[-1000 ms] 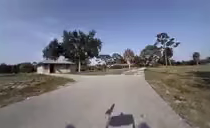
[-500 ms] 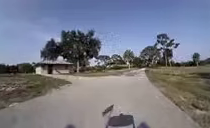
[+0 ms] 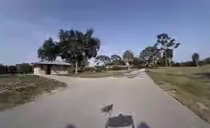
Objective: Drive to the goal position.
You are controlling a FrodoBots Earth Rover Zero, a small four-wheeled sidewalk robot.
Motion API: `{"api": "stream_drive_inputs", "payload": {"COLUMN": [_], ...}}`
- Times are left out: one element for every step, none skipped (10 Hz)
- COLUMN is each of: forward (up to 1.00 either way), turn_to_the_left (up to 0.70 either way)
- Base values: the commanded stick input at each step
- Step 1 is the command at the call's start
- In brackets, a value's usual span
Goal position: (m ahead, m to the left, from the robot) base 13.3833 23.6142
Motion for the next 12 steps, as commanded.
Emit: {"api": "stream_drive_inputs", "payload": {"forward": [1.00,1.00,1.00,1.00,1.00,1.00,1.00,1.00,1.00,1.00,1.00,1.00], "turn_to_the_left": [0.06,0.09,0.09,0.09,0.04,0.00,-0.28,-0.40,-0.40,-0.40,-0.12,0.00]}}
